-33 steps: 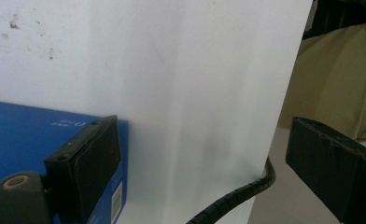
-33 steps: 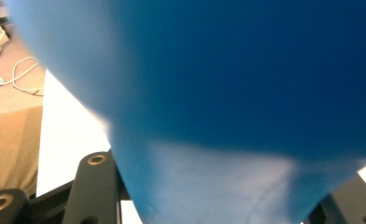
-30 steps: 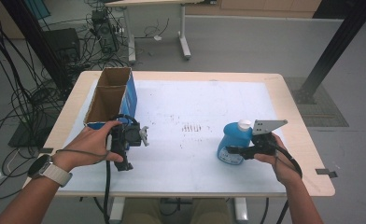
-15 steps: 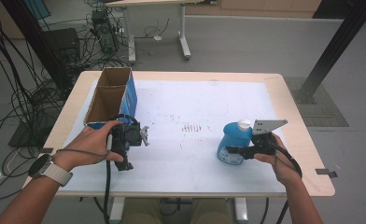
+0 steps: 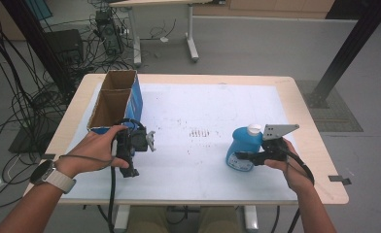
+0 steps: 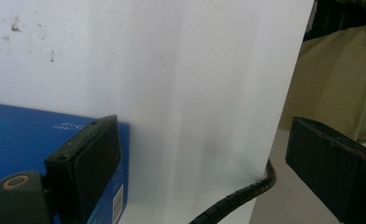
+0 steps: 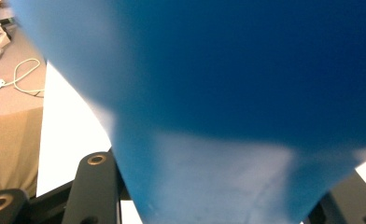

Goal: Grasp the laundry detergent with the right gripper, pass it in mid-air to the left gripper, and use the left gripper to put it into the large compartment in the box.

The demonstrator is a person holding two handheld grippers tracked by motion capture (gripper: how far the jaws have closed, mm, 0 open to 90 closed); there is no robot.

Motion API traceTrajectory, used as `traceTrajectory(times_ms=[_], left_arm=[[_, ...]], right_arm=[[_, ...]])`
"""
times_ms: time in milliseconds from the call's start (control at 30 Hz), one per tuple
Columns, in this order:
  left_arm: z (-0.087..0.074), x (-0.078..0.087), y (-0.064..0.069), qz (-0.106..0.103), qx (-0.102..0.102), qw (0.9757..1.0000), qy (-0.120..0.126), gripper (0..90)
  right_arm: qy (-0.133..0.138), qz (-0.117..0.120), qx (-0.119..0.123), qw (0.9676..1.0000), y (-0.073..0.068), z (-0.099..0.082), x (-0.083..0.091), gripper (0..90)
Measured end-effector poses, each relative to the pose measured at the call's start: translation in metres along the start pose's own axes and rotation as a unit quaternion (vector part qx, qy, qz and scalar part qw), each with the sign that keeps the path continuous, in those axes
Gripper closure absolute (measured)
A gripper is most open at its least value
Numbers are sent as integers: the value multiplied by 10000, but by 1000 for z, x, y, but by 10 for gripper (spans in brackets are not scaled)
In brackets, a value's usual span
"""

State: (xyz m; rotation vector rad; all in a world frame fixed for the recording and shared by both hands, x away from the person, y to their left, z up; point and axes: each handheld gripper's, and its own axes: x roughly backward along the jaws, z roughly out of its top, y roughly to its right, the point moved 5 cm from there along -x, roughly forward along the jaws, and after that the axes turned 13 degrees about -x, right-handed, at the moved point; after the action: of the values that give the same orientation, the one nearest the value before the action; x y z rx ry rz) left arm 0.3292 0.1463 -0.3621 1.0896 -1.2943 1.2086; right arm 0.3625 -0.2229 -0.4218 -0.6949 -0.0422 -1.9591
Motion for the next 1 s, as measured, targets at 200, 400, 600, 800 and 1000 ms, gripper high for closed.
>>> traceTrajectory(times_ms=[200, 400, 600, 800, 1000], left_arm=[[0, 0, 0, 10, 16, 10000, 12, 108], [0, 1, 0, 26, 13, 10000, 9, 108], [0, 2, 0, 23, 19, 10000, 8, 108], [0, 3, 0, 33, 22, 10000, -9, 109], [-1, 5, -1, 31, 74, 10000, -24, 109]], right_arm=[[-2, 1, 2, 10000, 0, 0, 0, 437], [15, 5, -24, 10000, 0, 0, 0, 437], [19, 8, -17, 10000, 0, 0, 0, 437], [19, 13, -34, 10000, 1, 0, 0, 437], [19, 18, -54, 10000, 1, 0, 0, 437]])
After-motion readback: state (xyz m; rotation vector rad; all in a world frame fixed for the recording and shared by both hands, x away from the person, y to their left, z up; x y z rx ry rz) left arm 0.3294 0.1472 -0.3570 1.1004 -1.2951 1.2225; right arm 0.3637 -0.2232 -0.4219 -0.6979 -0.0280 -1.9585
